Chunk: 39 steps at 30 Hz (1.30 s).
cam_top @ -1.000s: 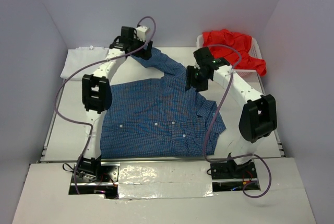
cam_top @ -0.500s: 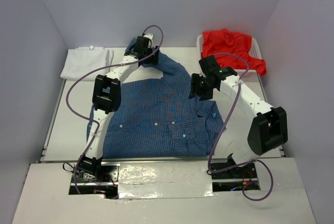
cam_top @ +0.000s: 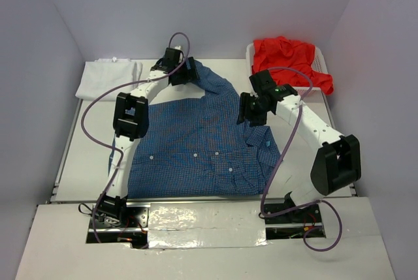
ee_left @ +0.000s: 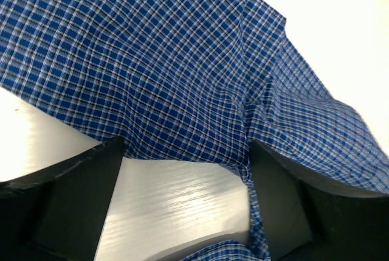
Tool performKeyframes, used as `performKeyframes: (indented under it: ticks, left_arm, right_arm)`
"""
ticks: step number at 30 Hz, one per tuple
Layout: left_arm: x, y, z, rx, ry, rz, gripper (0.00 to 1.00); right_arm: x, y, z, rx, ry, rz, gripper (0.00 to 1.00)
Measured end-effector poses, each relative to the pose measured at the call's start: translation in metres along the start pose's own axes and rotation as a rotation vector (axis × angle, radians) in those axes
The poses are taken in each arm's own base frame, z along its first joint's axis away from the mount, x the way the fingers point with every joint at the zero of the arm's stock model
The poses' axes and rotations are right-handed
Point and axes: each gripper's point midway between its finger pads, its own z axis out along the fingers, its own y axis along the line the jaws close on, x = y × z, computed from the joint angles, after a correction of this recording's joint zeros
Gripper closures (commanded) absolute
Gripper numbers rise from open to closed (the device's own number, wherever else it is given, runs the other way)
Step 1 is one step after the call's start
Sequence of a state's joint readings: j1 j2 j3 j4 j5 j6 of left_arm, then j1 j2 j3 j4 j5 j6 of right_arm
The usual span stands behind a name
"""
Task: Fold and stack the long sleeve shirts
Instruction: Fold the shirt
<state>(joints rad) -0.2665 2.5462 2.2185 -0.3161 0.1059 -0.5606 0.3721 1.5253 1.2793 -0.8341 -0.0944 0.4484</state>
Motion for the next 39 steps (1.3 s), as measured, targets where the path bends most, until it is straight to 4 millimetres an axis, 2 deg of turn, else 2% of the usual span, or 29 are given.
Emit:
performKeyframes:
  ticks: [1, 2, 3, 4, 6, 7, 15, 20, 24, 27, 29, 32, 34, 36, 39]
  left_arm:
    - [0.000, -0.002, 0.001, 0.013, 0.002, -0.009, 0.11]
    - [0.001, -0.005, 0.002, 0.027, 0.003, -0.020, 0.30]
    - [0.002, -0.007, 0.003, 0.045, 0.006, -0.033, 0.42]
    - [0.005, -0.009, 0.004, 0.059, 0.014, -0.044, 0.68]
    - [0.014, -0.011, 0.009, 0.089, 0.037, -0.054, 0.87]
    - [0.018, -0.012, 0.013, 0.107, 0.046, -0.060, 1.00]
    - [0.012, -0.029, 0.012, 0.265, 0.036, -0.042, 1.00]
    - [-0.001, -0.052, -0.001, 0.419, -0.023, 0.099, 1.00]
    - [-0.022, -0.088, -0.038, 0.550, -0.103, 0.306, 1.00]
    - [-0.038, -0.132, -0.084, 0.665, -0.181, 0.508, 1.00]
    - [-0.041, -0.163, -0.119, 0.735, -0.238, 0.675, 1.00]
    - [-0.022, -0.205, -0.167, 0.821, -0.281, 0.938, 1.00]
    - [0.001, -0.224, -0.187, 0.861, -0.274, 1.089, 1.00]
    - [0.032, -0.234, -0.196, 0.896, -0.236, 1.224, 1.00]
    - [0.084, -0.226, -0.192, 0.921, -0.112, 1.345, 0.98]
  right_arm:
    - [0.000, 0.000, 0.000, -0.001, -0.001, 0.000, 0.41]
    - [0.001, 0.000, -0.001, -0.001, 0.000, 0.000, 0.41]
    - [0.001, -0.001, -0.001, 0.000, 0.001, 0.000, 0.41]
    - [0.002, -0.001, -0.002, 0.001, 0.001, 0.001, 0.41]
    - [0.002, -0.001, -0.003, 0.002, 0.003, 0.000, 0.41]
    - [0.003, -0.001, -0.003, 0.003, 0.004, 0.000, 0.42]
    - [0.016, -0.009, -0.011, 0.011, 0.002, 0.005, 0.42]
    - [0.027, -0.014, -0.022, 0.005, -0.021, 0.007, 0.42]
    - [0.037, -0.019, -0.032, -0.004, -0.053, 0.017, 0.42]
    - [0.046, -0.023, -0.039, -0.017, -0.079, 0.028, 0.42]
    - [0.050, -0.024, -0.043, -0.034, -0.102, 0.030, 0.42]
    - [0.058, -0.026, -0.047, -0.049, -0.118, 0.038, 0.41]
    - [0.059, -0.027, -0.051, -0.057, -0.133, 0.040, 0.40]
    - [0.059, -0.026, -0.058, -0.070, -0.157, 0.039, 0.38]
    - [0.057, -0.025, -0.067, -0.088, -0.194, 0.038, 0.37]
